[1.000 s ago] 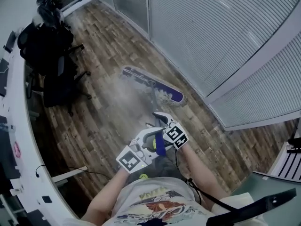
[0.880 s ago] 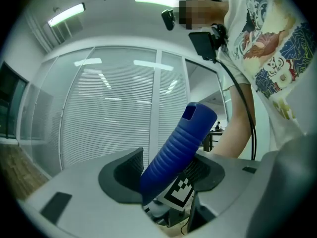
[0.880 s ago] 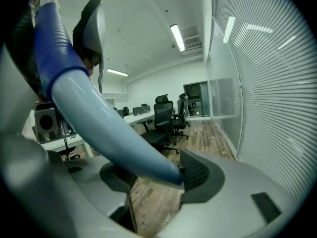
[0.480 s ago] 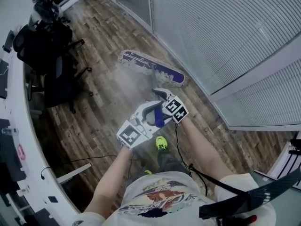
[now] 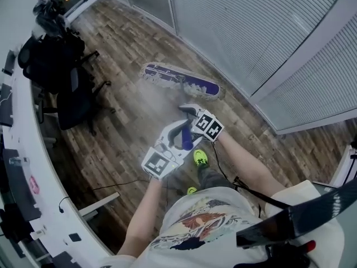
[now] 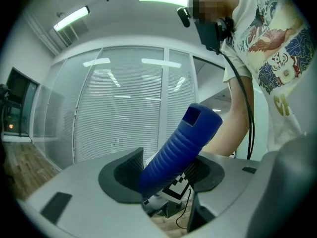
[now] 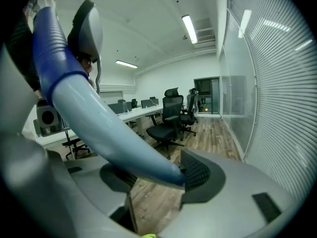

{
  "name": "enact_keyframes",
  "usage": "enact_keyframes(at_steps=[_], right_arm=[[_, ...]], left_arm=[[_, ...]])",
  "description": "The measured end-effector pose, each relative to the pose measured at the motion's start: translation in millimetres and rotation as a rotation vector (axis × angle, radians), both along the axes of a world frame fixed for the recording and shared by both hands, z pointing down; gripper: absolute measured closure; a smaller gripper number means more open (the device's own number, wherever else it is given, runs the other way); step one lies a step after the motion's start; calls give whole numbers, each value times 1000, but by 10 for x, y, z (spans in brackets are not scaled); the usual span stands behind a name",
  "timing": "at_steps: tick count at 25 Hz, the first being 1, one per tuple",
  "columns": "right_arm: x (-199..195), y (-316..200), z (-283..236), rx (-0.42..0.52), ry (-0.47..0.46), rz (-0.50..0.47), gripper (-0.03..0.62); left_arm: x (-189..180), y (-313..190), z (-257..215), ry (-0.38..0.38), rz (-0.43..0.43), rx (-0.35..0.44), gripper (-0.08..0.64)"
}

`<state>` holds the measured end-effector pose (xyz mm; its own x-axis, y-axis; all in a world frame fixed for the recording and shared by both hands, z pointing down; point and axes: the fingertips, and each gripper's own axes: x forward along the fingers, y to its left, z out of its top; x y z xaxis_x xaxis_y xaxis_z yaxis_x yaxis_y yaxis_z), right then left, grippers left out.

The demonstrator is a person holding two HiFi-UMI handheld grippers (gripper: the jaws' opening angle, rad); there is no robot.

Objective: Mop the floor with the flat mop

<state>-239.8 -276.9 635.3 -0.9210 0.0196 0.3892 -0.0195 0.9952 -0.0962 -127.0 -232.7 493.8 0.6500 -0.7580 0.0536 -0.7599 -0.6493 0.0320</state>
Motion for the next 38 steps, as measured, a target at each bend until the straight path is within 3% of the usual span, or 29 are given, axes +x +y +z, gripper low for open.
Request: enact_keyframes(at_steps=[11, 17, 19, 30, 38], right_arm=[[742, 2438, -92, -11, -8, -12, 376], [1134, 3363, -283, -65, -45, -53, 364], [1325, 3600, -366, -86, -48, -79, 359], [2658, 4366, -456, -98, -1, -301, 358], [2887, 4292, -349, -78, -1, -346, 359]], left_arm=[[758, 2420, -72, -39, 11, -34, 330], [1134, 3236, -301, 66, -130, -46, 330], [1325, 3419, -406, 83, -163, -45, 330], [2767, 3916, -476, 9, -203, -105, 328], [3011, 3804, -364, -15, -208, -116, 329]])
